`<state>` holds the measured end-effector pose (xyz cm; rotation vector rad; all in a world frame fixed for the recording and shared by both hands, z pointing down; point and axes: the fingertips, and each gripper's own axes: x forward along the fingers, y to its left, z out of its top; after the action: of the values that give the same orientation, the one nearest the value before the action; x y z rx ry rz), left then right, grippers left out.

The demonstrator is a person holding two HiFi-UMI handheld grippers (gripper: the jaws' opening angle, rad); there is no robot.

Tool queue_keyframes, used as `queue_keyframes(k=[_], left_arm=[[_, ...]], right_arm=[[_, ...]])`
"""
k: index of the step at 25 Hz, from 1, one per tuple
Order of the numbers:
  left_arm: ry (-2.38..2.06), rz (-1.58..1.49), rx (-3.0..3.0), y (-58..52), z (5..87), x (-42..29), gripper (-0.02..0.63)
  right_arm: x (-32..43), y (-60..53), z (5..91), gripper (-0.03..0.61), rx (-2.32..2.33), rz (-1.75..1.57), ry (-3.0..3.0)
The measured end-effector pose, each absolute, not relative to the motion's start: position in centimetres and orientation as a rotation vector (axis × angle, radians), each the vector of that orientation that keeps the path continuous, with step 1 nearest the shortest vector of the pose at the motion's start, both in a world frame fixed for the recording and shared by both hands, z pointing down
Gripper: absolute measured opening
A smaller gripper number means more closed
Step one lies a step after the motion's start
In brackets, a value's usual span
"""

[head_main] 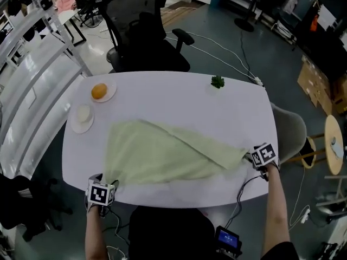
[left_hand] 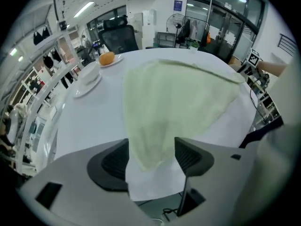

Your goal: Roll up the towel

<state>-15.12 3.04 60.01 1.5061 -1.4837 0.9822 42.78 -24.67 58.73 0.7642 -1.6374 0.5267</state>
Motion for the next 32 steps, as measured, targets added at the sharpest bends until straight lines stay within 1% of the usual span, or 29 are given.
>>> queue_keyframes(k=[3,6,11,13,15,17,19,21,22,26,32], left_arm=[[-1.475,1.002,1.627,-0.5,58.0,-13.3,0.331],[-1.433,1.019,1.772,-4.4,56.6,-10.1,0.331],[-1.291,1.041,1.984,-9.1,56.0,-2.8,0.322],[-1.216,1.056,2.064,-10.3,56.2,0.4,0.316],[-1.141,1.071,2.125,-11.1,56.6,3.4,0.311],[-1.08,1.07,2.161,-11.5,57.1,5.9,0.304],[-1.032,1.052,2.181,-11.8,57.3,8.0,0.293],[-0.987,1.032,2.193,-11.7,57.4,9.5,0.289],[-0.969,1.027,2.198,-11.7,57.5,10.1,0.288],[-0.94,1.035,2.202,-11.2,58.1,10.7,0.281],[-0.96,1.037,2.182,-11.4,58.6,10.3,0.275]], right_arm=[[42.6,-24.4,56.6,0.264,0.754,0.348,-1.73],[39.9,-22.2,55.5,0.264,0.605,0.066,-1.846],[37.0,-17.2,57.5,0.264,0.254,-0.394,-1.742],[36.8,-16.0,58.4,0.261,0.158,-0.526,-1.679],[36.6,-15.1,59.3,0.241,0.079,-0.617,-1.63],[36.3,-14.4,60.2,0.211,0.021,-0.676,-1.6],[35.7,-14.0,60.6,0.163,-0.003,-0.716,-1.594],[35.0,-14.0,60.1,0.046,0.009,-0.729,-1.616],[34.8,-14.1,59.7,0.02,0.025,-0.713,-1.638],[34.3,-15.9,57.0,0.02,0.164,-0.6,-1.755],[34.1,-22.1,51.4,0.018,0.403,-0.521,-1.87]])
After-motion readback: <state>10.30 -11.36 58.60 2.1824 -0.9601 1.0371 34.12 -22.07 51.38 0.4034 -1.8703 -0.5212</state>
